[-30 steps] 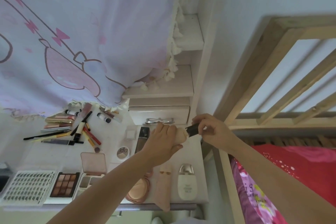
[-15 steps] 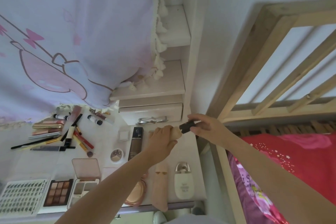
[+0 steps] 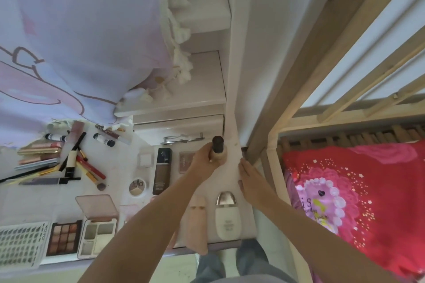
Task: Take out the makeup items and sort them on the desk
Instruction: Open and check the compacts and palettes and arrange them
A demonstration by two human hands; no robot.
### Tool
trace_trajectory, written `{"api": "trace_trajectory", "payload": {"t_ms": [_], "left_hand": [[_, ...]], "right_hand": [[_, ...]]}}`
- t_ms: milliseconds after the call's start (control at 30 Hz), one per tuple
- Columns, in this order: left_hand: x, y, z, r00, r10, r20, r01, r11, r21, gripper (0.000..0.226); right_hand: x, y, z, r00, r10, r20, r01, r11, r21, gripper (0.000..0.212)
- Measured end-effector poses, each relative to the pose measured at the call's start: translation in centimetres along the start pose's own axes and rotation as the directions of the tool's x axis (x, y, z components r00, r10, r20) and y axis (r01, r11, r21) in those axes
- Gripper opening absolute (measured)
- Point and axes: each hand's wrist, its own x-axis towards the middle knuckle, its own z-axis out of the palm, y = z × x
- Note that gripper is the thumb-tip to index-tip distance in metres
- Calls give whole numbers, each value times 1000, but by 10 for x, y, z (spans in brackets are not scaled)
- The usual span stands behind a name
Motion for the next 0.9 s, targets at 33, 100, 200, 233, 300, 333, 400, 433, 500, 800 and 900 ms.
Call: {"api": "trace_trajectory", "payload": {"t_ms": [33, 100, 200, 233, 300, 333, 400, 433, 500, 800, 900], "left_hand": [[3, -2, -1, 1000, 2, 15, -2, 1000, -2, 38], [9, -6, -4, 998, 10, 62, -10, 1000, 3, 38], [20, -8, -11, 993, 54, 101, -53, 999, -6, 41], [23, -8, -14, 993, 71, 98, -69, 997, -18, 44], [29, -9, -16, 991, 82, 108, -83, 997, 3, 48], [32, -9, -17, 989, 73, 126, -79, 996, 46, 48], [35, -10, -16, 987, 54, 150, -72, 991, 112, 48], [35, -9, -15, 987, 55, 150, -73, 990, 123, 49], [30, -11, -14, 991, 56, 120, -70, 991, 118, 52], [-26, -53, -44, 993, 50, -109, -48, 999, 17, 38], [-46, -69, -59, 988, 17, -155, -12, 999, 33, 47]], "right_hand": [[0, 3, 8, 999, 19, -27, -20, 999, -41, 46], [-6, 0, 8, 1000, 6, 3, -6, 999, -48, 51], [-5, -1, 11, 1000, -24, -8, 23, 999, -47, 46], [-5, -3, 11, 999, -42, -29, 41, 999, -35, 39], [-7, -4, 18, 998, -36, -59, 35, 999, -12, 48], [-9, -5, 19, 998, -22, -66, 22, 1000, -3, 58], [-14, -8, 13, 999, -28, -15, 28, 999, 30, 61], [-15, -7, 10, 999, -32, 32, 31, 999, 37, 58], [-14, -5, 8, 998, -49, 42, 52, 997, -58, 52], [-4, -43, -15, 955, -226, -193, 241, 969, 61, 37], [16, -77, -17, 946, -302, -118, 312, 947, 80, 41]]}}
